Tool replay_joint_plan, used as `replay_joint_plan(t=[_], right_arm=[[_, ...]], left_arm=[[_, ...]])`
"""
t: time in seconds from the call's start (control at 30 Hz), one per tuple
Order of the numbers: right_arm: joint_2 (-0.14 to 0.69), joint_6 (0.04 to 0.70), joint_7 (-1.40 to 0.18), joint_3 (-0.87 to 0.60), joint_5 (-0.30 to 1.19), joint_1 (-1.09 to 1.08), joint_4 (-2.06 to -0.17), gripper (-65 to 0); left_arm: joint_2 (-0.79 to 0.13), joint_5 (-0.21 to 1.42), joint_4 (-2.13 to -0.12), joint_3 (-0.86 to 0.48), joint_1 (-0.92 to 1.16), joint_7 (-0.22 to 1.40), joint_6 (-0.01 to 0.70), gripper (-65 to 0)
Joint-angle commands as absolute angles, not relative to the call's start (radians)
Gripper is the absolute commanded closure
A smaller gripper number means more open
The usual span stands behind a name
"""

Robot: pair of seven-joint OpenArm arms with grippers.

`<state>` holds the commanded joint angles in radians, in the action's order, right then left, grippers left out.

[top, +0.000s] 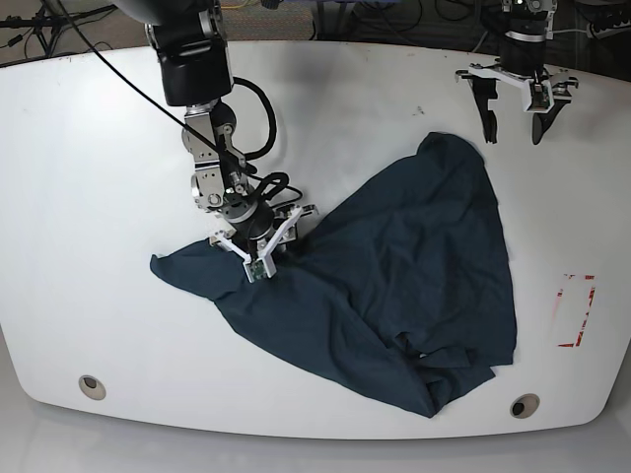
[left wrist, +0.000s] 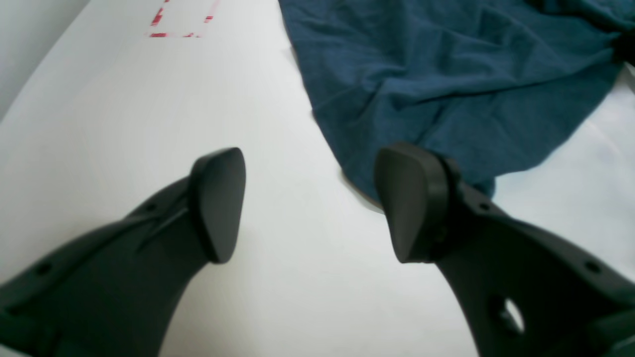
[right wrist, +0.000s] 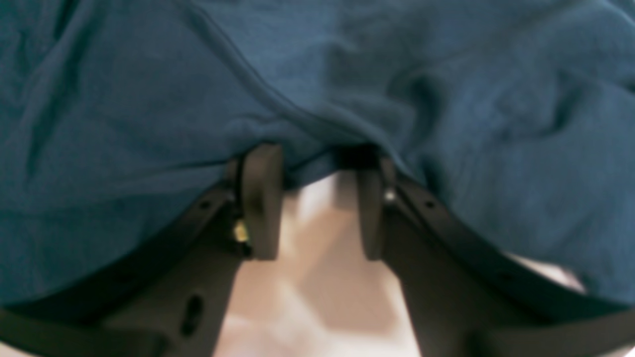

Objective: Fold the T-shirt properly
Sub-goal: 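Close the right gripper on the shirt fabric and pinch it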

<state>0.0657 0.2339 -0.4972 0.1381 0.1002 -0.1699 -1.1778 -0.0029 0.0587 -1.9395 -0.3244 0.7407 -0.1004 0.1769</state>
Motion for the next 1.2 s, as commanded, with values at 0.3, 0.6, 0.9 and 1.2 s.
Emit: replay_joint_plan(t=[0.3, 0.6, 0.9, 1.2], right_arm=[[0.064, 0.237, -0.533, 0.159, 0.095, -0.182, -1.160, -4.8], [0.054, 0.240, -0.546, 0.163, 0.106, -0.163, -1.229, 0.0], [0.079, 0.228, -0.483, 0.140, 0.113, -0.114, -1.205, -3.0], [0.079, 0.228, -0.486, 0.140, 0.113, -0.105, -1.219, -2.9]], left_arm=[[-0.004, 0.067, -1.933, -0.322, 0.736, -0.104, 0.179, -41.5], [-0.002, 0.059, -1.928, -0.321, 0.721, -0.096, 0.178, -41.5], [-0.002, 0.056, -1.883, -0.311, 0.720, -0.054, 0.183, -41.5], [-0.002, 0.059, -1.885, -0.311, 0.720, -0.054, 0.183, -41.5]])
